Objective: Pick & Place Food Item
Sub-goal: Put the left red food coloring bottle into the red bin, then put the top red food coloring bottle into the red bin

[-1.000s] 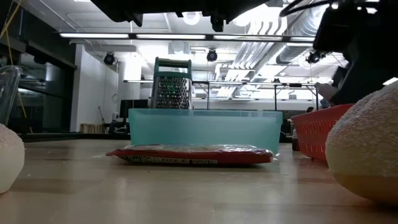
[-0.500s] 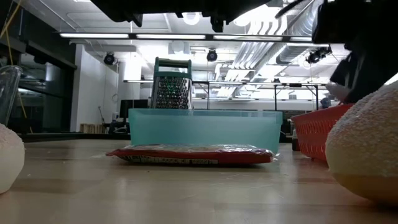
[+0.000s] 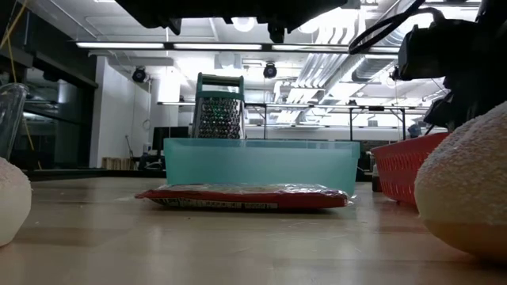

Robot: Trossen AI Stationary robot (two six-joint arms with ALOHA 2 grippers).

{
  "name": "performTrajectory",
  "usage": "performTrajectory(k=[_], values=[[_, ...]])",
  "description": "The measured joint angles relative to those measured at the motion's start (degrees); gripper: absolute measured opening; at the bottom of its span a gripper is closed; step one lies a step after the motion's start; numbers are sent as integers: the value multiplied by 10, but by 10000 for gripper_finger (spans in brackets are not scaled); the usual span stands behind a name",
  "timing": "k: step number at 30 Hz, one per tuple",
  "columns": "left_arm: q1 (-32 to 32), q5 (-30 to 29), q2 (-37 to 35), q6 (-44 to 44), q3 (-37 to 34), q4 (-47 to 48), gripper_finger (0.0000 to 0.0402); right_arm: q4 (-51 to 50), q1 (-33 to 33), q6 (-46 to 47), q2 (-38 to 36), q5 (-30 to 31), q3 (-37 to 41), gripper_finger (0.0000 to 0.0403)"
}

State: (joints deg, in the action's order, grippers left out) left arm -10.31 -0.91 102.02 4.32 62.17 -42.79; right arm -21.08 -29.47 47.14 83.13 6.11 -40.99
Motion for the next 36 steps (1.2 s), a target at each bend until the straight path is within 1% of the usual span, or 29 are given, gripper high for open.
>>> performTrajectory(k=[8,18,21,25,32,36], values=[[0,0,0,0,0,4,198,4,0,-4,0,-1,0,126],[0,0,0,0,0,6,198,16,0,-5,-1,-1,0,130],[0,0,0,0,0,6,198,20,0,-34,-7,-8,0,130],[0,0,0,0,0,6,198,16,8,-68,-36,-17,0,130],[0,0,0,0,0,5,198,-13,38,-69,-122,-15,0,130],[0,0,0,0,0,5,198,-31,44,-82,-161,-3,0,130]])
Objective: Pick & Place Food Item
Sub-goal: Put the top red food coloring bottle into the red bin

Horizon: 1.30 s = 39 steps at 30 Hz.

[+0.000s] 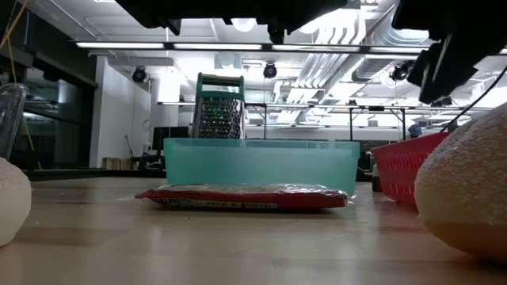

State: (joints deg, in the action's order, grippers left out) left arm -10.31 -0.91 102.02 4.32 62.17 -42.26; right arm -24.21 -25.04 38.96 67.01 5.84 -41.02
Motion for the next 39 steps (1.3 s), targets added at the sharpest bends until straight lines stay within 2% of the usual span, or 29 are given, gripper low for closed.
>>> performTrajectory(k=[5,17,24,29,34,39], values=[[0,0,0,0,0,0,198,-5,0,-13,-29,17,0,130],[0,0,-1,0,0,17,198,-11,0,-17,-32,19,0,130],[0,-33,-51,1,0,169,198,-10,0,-18,-32,19,0,130],[0,-70,-114,0,0,329,198,-10,0,-18,-32,26,0,130],[0,-83,-168,-24,0,483,198,-10,1,-24,-32,62,0,130],[0,-83,-193,-42,0,535,198,-26,28,2,-32,74,0,130]])
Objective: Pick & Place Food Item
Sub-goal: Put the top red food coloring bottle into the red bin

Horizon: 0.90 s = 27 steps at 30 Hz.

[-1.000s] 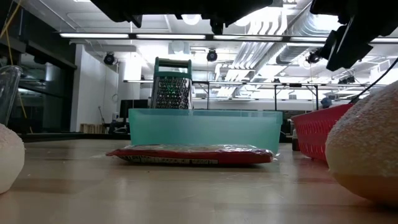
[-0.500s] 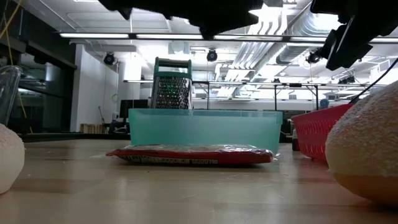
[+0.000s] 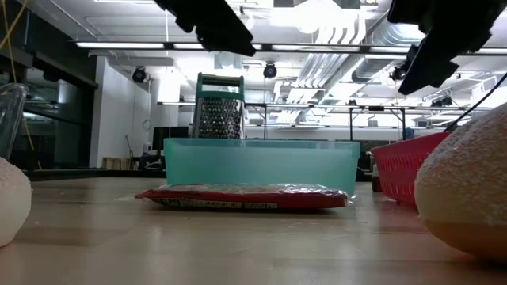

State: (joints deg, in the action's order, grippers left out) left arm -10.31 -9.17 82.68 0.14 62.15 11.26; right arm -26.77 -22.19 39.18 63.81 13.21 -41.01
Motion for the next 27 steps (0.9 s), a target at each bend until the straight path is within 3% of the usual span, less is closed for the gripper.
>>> performTrajectory(k=[9,16,27], values=[[0,0,-2,-1,0,3,198,-78,109,-14,0,-17,0,130],[0,0,-2,-19,0,-6,198,-98,181,-69,0,-32,0,130],[0,1,-2,-21,0,-32,198,-104,267,-58,0,-78,0,130]])
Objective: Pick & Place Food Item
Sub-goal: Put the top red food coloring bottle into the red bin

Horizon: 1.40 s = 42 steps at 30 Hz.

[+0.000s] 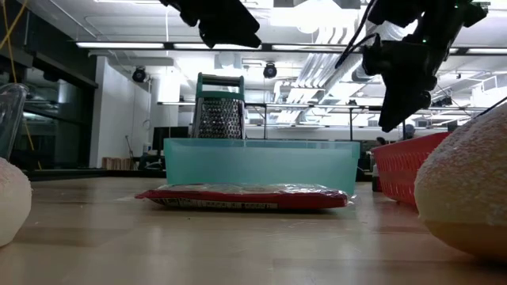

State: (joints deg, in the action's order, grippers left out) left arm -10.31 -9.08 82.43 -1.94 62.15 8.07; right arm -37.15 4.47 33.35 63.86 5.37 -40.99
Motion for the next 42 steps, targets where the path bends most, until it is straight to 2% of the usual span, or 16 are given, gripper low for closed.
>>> performTrajectory(k=[13,26,32,38,42], values=[[0,0,0,0,1,-28,198,-16,54,28,0,-79,0,130],[0,0,0,0,1,-30,198,-64,109,-21,5,-88,0,130],[0,0,0,0,1,-30,198,-134,143,-38,60,-104,-47,130],[0,0,0,0,1,-39,198,-196,159,-69,141,-73,-136,130],[0,0,0,0,1,-48,198,-199,172,-89,184,-57,-166,130]])
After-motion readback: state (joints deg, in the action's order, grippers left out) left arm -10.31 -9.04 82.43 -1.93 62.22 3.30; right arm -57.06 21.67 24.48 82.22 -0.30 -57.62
